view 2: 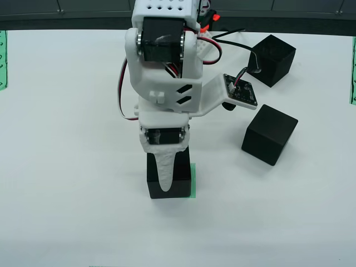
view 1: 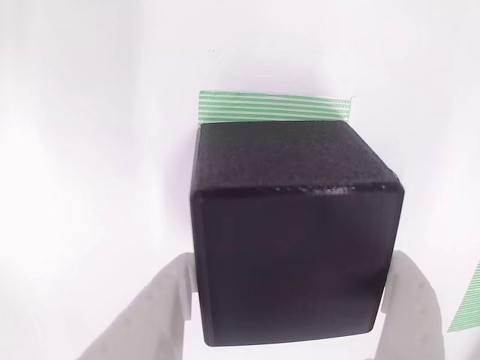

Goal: Stack 3 Blocks on the chosen place.

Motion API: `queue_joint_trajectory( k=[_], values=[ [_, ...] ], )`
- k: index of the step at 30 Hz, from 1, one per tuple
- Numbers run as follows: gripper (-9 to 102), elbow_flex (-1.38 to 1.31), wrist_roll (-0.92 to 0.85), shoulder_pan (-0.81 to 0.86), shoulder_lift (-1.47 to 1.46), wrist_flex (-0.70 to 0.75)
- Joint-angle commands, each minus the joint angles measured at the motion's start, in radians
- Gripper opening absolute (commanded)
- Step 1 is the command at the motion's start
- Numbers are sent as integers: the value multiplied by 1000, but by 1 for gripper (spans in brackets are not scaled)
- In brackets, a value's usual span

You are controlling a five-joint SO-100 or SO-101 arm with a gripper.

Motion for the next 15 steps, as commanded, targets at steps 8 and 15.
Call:
queue_joint_trajectory(
  k=[8,15],
  values=[
    [21,3,57,-14,57,11],
    [21,6,60,-23,55,11]
  ],
)
